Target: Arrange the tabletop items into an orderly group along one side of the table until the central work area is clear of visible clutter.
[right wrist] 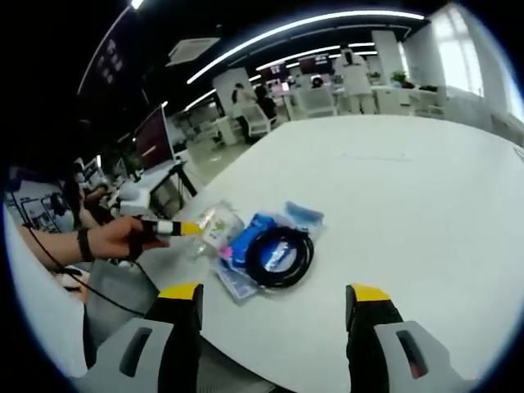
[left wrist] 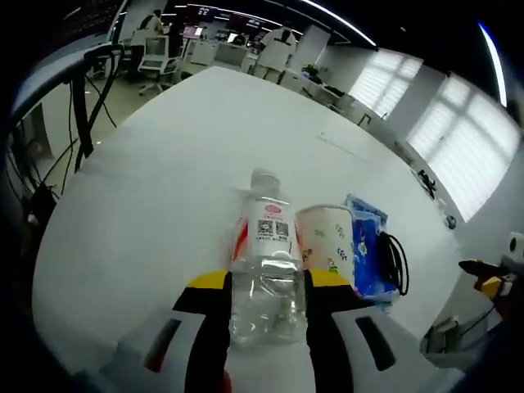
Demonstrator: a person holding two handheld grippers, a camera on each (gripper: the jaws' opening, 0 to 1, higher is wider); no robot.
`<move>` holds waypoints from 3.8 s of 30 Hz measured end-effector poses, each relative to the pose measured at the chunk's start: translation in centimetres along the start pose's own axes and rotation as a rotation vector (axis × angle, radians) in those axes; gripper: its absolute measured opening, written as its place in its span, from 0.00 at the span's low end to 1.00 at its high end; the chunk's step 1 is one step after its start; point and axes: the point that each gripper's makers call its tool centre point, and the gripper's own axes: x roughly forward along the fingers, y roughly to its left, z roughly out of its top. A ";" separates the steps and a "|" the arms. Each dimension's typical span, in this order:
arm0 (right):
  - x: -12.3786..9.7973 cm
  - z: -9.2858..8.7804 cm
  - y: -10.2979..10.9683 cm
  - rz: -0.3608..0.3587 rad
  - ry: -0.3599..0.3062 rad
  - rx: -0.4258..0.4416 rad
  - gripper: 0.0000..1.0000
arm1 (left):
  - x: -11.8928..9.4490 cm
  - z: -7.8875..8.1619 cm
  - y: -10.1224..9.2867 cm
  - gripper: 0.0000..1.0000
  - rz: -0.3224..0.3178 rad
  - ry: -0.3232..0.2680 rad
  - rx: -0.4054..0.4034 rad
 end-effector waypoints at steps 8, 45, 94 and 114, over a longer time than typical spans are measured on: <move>-0.1 0.2 -0.4 0.001 -0.013 0.001 0.72 | -2.7 -1.8 1.5 0.34 0.019 0.030 -0.001; -0.5 -0.3 0.1 -0.003 -0.029 0.014 0.72 | -4.1 -2.7 4.2 0.32 0.149 0.102 0.238; -0.4 -1.0 0.3 0.011 -0.029 0.008 0.72 | -3.7 -3.4 -1.0 0.24 0.014 0.036 0.256; -1.1 -1.6 0.1 -0.012 -0.025 0.019 0.72 | -0.9 -4.2 -0.6 0.48 -0.135 0.166 -0.051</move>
